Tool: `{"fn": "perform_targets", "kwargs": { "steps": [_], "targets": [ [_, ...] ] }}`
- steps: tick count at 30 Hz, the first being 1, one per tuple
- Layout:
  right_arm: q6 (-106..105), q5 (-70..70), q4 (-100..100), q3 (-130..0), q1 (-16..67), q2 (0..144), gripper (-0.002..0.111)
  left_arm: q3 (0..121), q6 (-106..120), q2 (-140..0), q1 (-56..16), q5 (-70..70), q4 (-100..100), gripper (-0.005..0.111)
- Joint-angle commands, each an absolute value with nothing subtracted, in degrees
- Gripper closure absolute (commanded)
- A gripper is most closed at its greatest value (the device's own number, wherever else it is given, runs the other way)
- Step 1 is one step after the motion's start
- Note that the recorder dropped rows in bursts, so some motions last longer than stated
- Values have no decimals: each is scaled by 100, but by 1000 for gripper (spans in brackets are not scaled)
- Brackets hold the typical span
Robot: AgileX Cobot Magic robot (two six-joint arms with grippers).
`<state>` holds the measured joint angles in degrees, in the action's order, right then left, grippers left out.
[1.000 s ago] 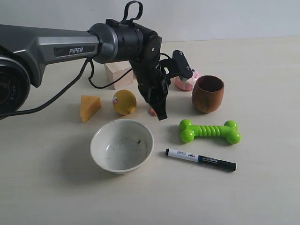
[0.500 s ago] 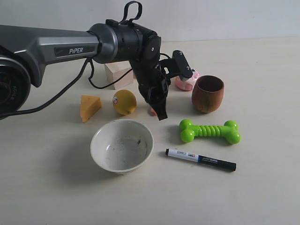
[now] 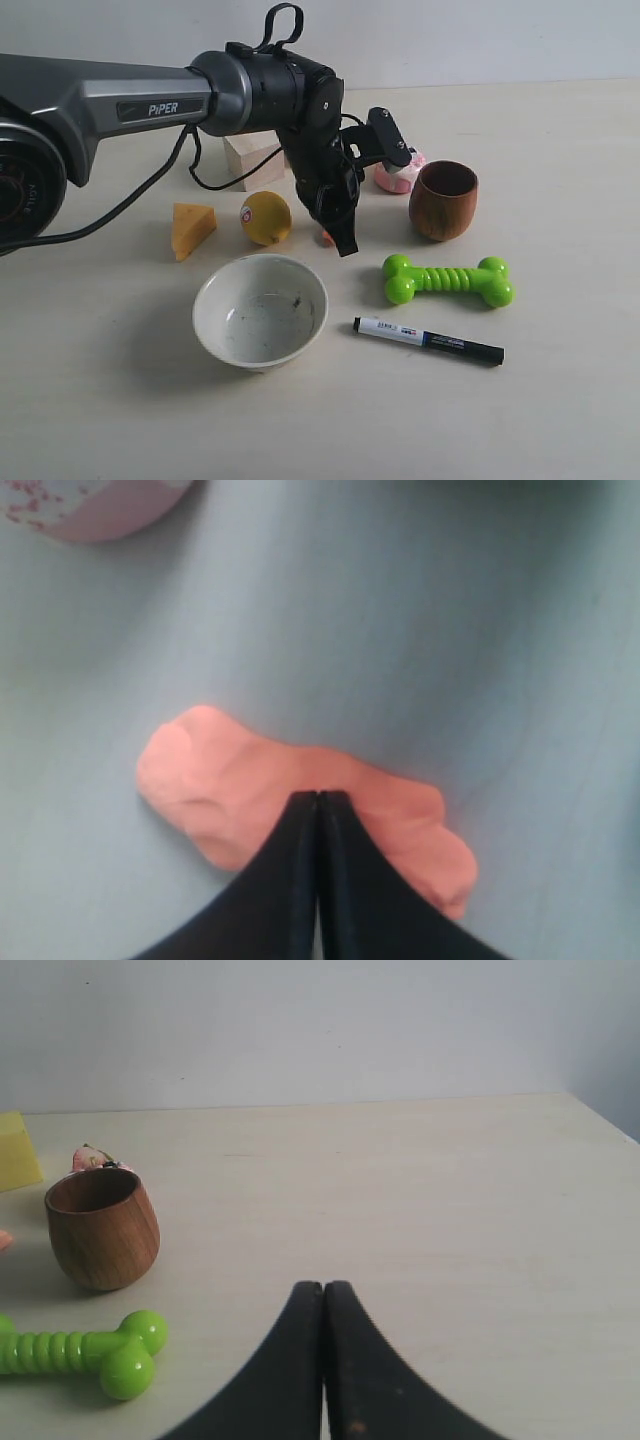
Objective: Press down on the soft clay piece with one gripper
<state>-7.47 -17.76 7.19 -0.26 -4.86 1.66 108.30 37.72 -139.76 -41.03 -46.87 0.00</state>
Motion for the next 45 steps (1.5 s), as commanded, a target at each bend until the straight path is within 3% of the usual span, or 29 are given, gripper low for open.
{"fn": "perform_targets", "kwargs": {
  "steps": [1, 6, 8, 33, 45],
  "targets": [
    [-743, -1725, 726, 0, -479, 139, 108, 10663, 3712, -14397, -4116, -4742, -219, 97],
    [-743, -1725, 726, 0, -479, 139, 108, 10663, 3712, -14397, -4116, -4785, -219, 74],
    [-743, -1725, 726, 0, -479, 139, 108, 10663, 3712, -14397, -4116, -4785, -219, 71],
    [-743, -1744, 726, 0, -479, 139, 108, 10663, 3687, -14126, -4116, -5009, -82, 71],
    [-743, -1752, 726, 0, -479, 139, 108, 10663, 3687, -13991, -4116, -4989, 0, 91]
  ]
}}
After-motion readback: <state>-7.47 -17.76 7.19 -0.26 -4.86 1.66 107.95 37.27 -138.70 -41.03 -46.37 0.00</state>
